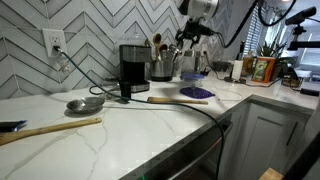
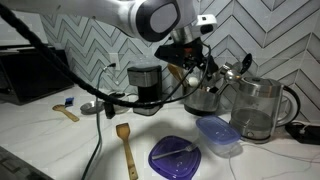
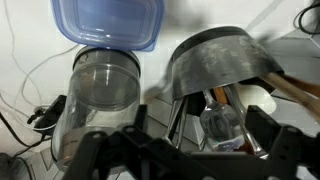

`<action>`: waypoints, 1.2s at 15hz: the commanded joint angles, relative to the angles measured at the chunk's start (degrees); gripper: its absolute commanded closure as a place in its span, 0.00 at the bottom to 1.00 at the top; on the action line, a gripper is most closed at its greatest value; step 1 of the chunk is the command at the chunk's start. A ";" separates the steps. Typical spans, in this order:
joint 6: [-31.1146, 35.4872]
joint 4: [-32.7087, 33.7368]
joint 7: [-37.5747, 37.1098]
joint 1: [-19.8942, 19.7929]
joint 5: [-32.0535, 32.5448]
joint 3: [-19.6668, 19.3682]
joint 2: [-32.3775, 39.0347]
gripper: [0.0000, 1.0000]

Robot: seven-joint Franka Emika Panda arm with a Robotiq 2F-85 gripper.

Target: Remove the soup ladle from the utensil holding bucket and put it on the countertop next to the wooden spatula

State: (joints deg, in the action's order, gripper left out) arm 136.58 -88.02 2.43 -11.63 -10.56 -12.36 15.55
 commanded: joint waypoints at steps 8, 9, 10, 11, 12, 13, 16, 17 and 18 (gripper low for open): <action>-0.21 2.85 -0.37 -1.49 0.62 1.68 2.13 0.00; -0.21 2.85 -0.36 -1.49 0.62 1.69 2.14 0.00; -0.21 2.85 -0.36 -1.49 0.62 1.69 2.13 0.00; -0.21 2.85 -0.36 -1.50 0.62 1.69 2.13 0.00; -0.21 2.85 -0.36 -1.50 0.62 1.70 2.13 0.00; 1.36 3.29 -0.59 -1.50 0.46 1.70 2.94 0.00; 4.00 5.19 -0.28 -1.82 -0.24 2.17 5.47 0.00; 4.99 5.82 -0.01 -2.01 -0.68 2.50 6.37 0.00; 5.98 6.58 0.62 -2.29 -1.03 2.95 7.30 0.00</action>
State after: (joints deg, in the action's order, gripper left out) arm 139.93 -84.59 2.28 -12.15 -10.46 -11.24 19.27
